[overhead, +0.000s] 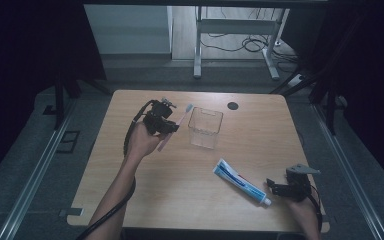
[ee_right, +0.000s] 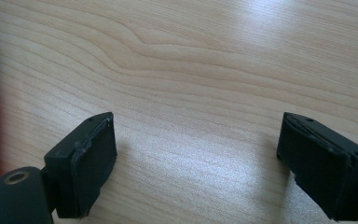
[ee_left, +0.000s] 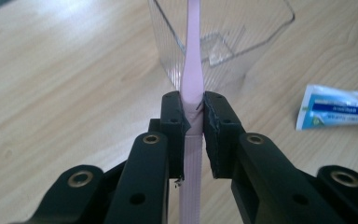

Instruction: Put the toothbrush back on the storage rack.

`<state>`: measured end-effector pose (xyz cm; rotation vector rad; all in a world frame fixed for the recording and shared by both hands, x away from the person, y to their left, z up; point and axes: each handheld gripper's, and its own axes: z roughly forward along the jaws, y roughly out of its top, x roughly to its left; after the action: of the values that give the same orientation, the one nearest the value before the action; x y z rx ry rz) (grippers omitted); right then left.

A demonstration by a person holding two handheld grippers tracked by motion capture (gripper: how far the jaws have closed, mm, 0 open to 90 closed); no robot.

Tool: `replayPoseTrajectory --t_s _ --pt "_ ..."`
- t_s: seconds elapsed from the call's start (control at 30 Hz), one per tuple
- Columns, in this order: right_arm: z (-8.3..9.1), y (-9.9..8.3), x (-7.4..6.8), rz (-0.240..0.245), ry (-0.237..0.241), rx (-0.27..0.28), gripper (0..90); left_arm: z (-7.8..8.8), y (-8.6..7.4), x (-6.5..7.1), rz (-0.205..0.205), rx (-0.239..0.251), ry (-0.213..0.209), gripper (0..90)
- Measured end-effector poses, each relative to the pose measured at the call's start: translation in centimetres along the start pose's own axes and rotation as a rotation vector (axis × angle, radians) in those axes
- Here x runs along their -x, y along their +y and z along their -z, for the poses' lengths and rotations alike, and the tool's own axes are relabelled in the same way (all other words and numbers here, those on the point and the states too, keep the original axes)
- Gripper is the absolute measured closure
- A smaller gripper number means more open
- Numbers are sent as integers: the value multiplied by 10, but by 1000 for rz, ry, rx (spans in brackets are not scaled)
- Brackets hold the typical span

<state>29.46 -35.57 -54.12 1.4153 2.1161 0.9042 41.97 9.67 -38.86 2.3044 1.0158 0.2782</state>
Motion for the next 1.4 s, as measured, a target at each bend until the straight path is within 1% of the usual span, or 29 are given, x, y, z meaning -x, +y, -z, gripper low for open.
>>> replayPoseTrajectory --t_s 0.03,0.17,0.2,0.3,0.37,0.53,0.57,0.63,0.77,0.83,0.9,1.0,1.03,1.4 --pt "0 0 0 0 0 0 114 -1 2 0 -3 15 3 789" --pt "0 0 0 1 0 0 114 -3 8 0 -7 47 8 789" --pt "0 0 0 1 0 0 114 -3 8 0 -7 47 8 789" --pt "0 0 0 0 0 0 114 -5 14 0 -18 72 14 789" --pt "0 0 0 0 0 0 114 -6 17 0 -18 91 18 789" --pt "0 0 0 3 3 -1 114 -8 24 0 -15 134 9 789" --pt "0 0 0 3 4 -1 114 -9 26 0 -9 146 9 789" --pt "0 0 0 4 4 -1 114 -10 29 -1 -12 156 6 789" --pt "0 0 0 4 4 -1 114 -11 35 -1 -5 186 -4 789" --pt "0 0 0 4 5 -1 114 -12 36 -1 -2 196 -1 789" --pt "0 0 0 3 5 -1 114 -14 41 0 -9 216 2 789" --pt "-1 1 0 4 5 -1 114 -16 45 0 -1 245 -2 789" --pt "-1 1 0 4 5 -1 114 -16 45 0 -1 245 -2 789" --pt "-1 1 0 4 9 -1 114 -24 63 2 15 335 7 789"
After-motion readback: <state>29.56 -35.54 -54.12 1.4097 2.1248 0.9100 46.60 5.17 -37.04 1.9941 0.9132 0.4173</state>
